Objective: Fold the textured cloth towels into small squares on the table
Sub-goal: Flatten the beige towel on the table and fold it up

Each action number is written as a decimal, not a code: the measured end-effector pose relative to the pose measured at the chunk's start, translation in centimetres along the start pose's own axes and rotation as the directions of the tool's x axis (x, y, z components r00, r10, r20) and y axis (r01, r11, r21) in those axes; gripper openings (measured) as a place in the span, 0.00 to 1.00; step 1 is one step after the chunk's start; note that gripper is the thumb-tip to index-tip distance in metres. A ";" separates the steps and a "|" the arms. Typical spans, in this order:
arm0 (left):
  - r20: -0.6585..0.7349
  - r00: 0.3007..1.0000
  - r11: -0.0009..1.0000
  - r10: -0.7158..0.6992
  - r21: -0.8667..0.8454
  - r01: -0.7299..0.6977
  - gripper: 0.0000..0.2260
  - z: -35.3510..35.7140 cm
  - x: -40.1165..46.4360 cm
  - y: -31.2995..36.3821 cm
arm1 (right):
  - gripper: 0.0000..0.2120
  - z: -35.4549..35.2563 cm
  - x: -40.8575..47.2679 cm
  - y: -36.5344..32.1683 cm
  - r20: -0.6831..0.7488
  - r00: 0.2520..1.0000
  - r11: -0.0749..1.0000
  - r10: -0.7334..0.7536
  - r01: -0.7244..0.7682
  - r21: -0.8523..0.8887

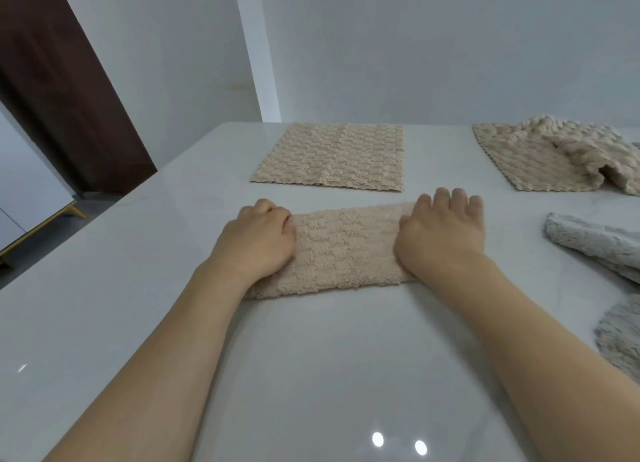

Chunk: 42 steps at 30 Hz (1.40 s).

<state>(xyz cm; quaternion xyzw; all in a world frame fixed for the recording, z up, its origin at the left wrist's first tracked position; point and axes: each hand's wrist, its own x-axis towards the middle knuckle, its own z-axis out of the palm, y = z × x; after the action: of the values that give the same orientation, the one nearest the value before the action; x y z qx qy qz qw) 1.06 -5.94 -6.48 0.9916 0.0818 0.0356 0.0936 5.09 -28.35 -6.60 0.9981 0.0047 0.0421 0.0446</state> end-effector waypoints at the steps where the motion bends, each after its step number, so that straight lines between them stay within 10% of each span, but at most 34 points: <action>1: -0.066 0.998 1.000 -0.020 -0.007 0.020 0.17 -0.2 0.1 0.0 | 0.24 -0.5 -0.4 -0.6 -0.029 0.999 1.000 -0.019 0.019 0.007; 8: -0.122 0.990 0.952 -0.076 -0.305 0.036 0.03 -0.8 -0.6 0.7 | 0.27 -0.2 -1.2 -1.8 0.028 0.988 0.985 -0.151 0.148 0.093; 14: 0.142 0.962 0.794 0.234 -0.599 -0.105 0.07 -1.2 -1.6 1.8 | 0.26 0.1 1.8 2.9 -0.005 0.989 0.974 -0.144 0.143 0.174; 18: 0.152 0.963 0.807 0.222 -0.583 -0.095 0.11 -1.3 -1.5 2.2 | 0.25 -0.3 1.8 2.0 -0.170 0.977 0.979 -0.131 0.154 0.131; 30: 0.052 0.992 0.969 0.119 -0.226 -0.104 0.06 -0.9 -0.8 0.3 | 0.32 1.1 1.0 1.2 0.025 0.968 0.934 -0.251 0.235 0.267; 42: 0.106 0.973 0.894 0.204 -0.425 -0.142 0.09 -0.9 -0.8 0.4 | 0.30 1.5 1.6 1.4 -0.015 0.970 0.930 -0.241 0.236 0.283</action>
<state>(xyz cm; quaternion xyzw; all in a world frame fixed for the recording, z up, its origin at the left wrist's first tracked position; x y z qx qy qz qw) 0.27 -6.28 -5.58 0.9523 -0.0236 -0.0130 0.3040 6.84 -29.85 -7.80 0.9866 0.1314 0.0253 -0.0937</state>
